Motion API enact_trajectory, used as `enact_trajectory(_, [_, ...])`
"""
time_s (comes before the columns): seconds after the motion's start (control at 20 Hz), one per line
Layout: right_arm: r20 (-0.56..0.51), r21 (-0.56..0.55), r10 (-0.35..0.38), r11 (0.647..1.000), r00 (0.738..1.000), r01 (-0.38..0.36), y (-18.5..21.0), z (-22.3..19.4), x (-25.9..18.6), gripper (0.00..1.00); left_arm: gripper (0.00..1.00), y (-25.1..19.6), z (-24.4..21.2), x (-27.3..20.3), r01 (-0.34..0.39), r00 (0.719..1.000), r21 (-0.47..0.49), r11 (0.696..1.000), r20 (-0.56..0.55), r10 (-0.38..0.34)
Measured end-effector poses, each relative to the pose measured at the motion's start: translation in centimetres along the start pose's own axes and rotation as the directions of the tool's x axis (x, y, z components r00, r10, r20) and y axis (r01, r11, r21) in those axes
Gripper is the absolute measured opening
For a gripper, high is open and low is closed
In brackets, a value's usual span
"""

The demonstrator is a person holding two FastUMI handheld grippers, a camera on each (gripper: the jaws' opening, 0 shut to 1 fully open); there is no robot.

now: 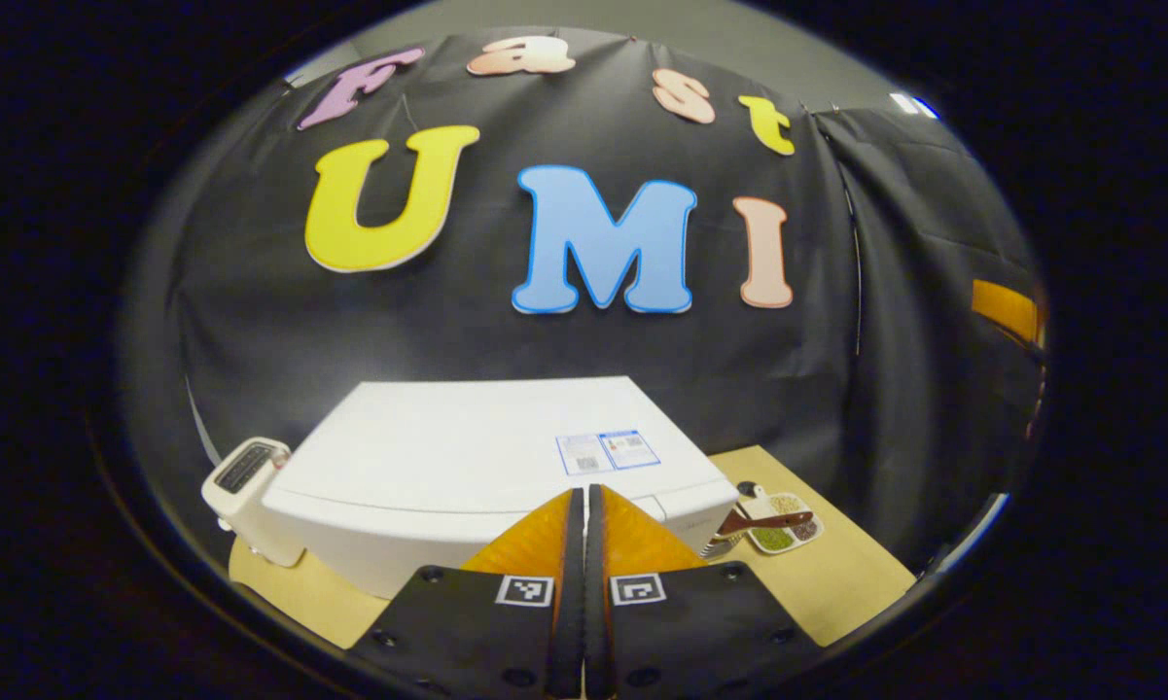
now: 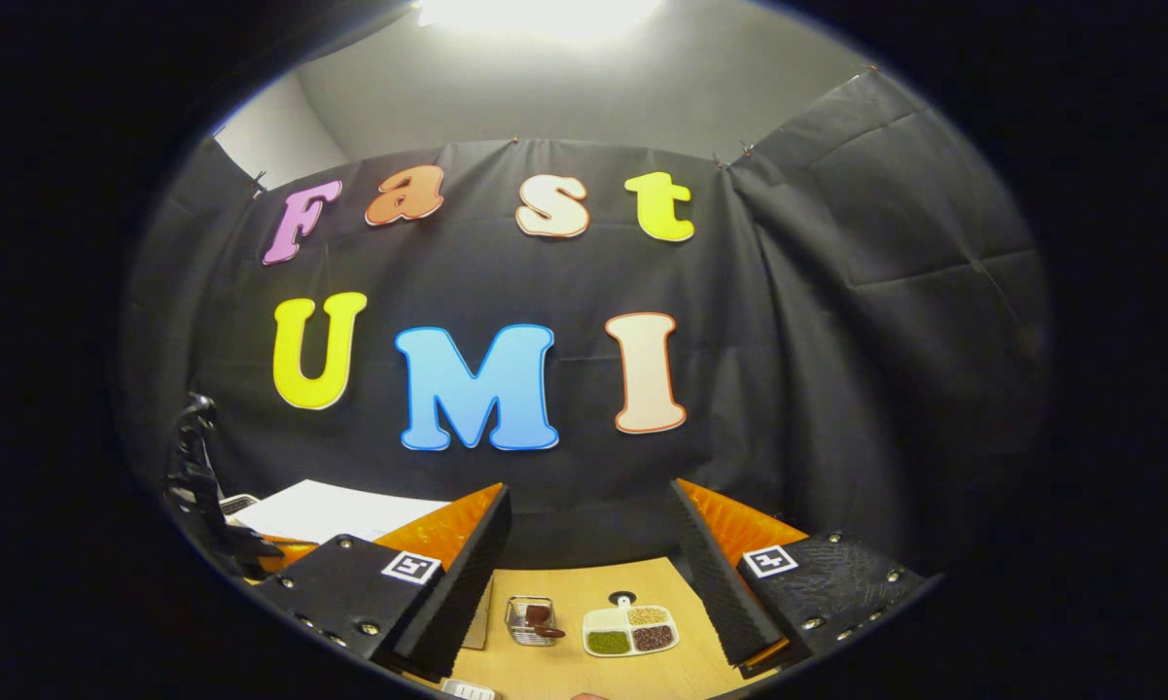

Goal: Open the microwave oven with the left hand, put the food in, and close the microwave oven.

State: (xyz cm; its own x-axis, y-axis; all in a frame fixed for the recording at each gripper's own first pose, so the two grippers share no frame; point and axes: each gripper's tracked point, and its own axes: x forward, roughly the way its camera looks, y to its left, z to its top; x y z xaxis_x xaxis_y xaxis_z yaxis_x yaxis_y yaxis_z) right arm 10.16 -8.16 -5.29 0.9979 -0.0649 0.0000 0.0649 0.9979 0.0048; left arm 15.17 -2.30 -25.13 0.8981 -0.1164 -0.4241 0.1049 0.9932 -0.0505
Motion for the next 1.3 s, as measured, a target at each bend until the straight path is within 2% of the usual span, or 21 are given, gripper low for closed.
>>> enact_trajectory(0.15, [0.004, 0.003, 0.041, 0.999, 0.999, -0.041, 3.2, 1.5, -0.4, 0.97, 0.07, 4.0, 8.0, -5.6, -0.061, 0.987, -0.025, 0.998, 0.148, 0.064])
enact_trajectory(0.3, [-0.011, 0.0, 0.071, 0.997, 0.997, -0.071, 6.5, 3.0, -1.6, 0.97, 0.07, 7.0, 14.9, -11.7, -0.096, 0.956, -0.054, 0.994, 0.274, 0.107])
enact_trajectory(0.35, [-0.009, -0.002, 0.08, 0.997, 0.997, -0.08, 7.4, 3.7, -2.3, 0.97, 0.14, 7.4, 16.4, -13.8, -0.094, 0.946, -0.044, 0.995, 0.306, 0.103])
enact_trajectory(0.5, [0.005, -0.003, 0.092, 0.996, 0.996, -0.092, 10.2, 5.4, -4.5, 0.97, 0.94, 8.4, 18.6, -18.9, -0.134, 0.931, 0.032, 0.99, 0.346, 0.115])
enact_trajectory(0.6, [0.022, -0.002, 0.089, 0.996, 0.996, -0.089, 11.5, 6.3, -6.2, 0.97, 0.94, 7.7, 18.5, -20.5, -0.105, 0.932, 0.06, 0.993, 0.355, 0.078])
enact_trajectory(0.85, [0.037, -0.006, 0.067, 0.998, 0.997, -0.066, 13.7, 7.3, -10.1, 0.97, 0.95, 8.2, 17.7, -24.1, -0.033, 0.932, 0.043, 0.999, 0.362, 0.015])
enact_trajectory(1.05, [0.023, -0.008, 0.052, 0.999, 0.998, -0.052, 14.3, 7.1, -11.5, 0.97, 0.94, 9.2, 17.3, -25.4, -0.02, 0.929, 0.029, 0.999, 0.369, 0.008])
enact_trajectory(1.25, [0.035, -0.009, 0.071, 0.997, 0.997, -0.07, 14.7, 7.7, -12.0, 0.97, 0.94, 9.8, 16.8, -26.7, -0.036, 0.928, 0.005, 0.999, 0.371, 0.031])
enact_trajectory(1.3, [0.039, -0.008, 0.076, 0.997, 0.996, -0.075, 14.7, 7.9, -11.9, 0.92, 0.94, 9.6, 16.8, -26.9, -0.042, 0.927, 0.006, 0.999, 0.373, 0.036])
